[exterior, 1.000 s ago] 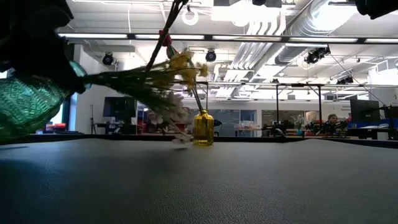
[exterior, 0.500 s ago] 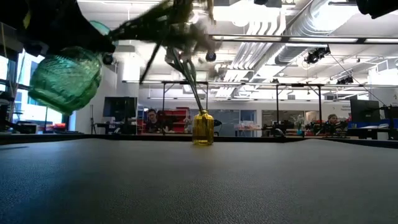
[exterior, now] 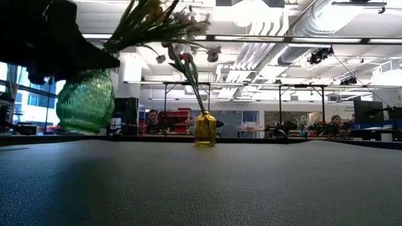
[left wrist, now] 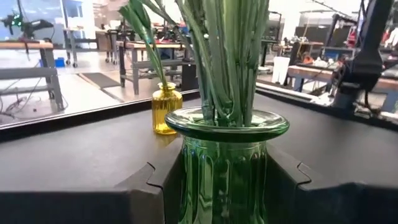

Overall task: Sort flowers into vase by color
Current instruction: Put the yellow flowers into the green vase

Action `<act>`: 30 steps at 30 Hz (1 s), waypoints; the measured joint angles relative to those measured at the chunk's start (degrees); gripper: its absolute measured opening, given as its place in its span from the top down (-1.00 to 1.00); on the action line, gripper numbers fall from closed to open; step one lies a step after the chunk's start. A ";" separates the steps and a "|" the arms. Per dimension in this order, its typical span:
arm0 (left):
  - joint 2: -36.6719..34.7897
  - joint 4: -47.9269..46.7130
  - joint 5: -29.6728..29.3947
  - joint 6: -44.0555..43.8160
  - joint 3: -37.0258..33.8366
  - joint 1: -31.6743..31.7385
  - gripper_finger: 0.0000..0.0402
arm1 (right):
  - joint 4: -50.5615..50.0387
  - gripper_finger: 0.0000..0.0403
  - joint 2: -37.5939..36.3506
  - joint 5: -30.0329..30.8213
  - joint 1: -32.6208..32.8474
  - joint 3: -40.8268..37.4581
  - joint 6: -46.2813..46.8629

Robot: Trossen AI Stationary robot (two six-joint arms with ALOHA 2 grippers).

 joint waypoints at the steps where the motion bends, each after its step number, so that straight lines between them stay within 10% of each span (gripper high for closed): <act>1: 0.77 1.01 -0.07 1.01 -0.03 -0.22 0.32 | -0.48 1.00 0.35 -0.01 -0.26 0.74 0.17; 30: 15.01 13.86 -4.63 4.72 0.12 -5.49 0.29 | -41.30 1.00 28.47 -2.08 -13.36 49.09 3.19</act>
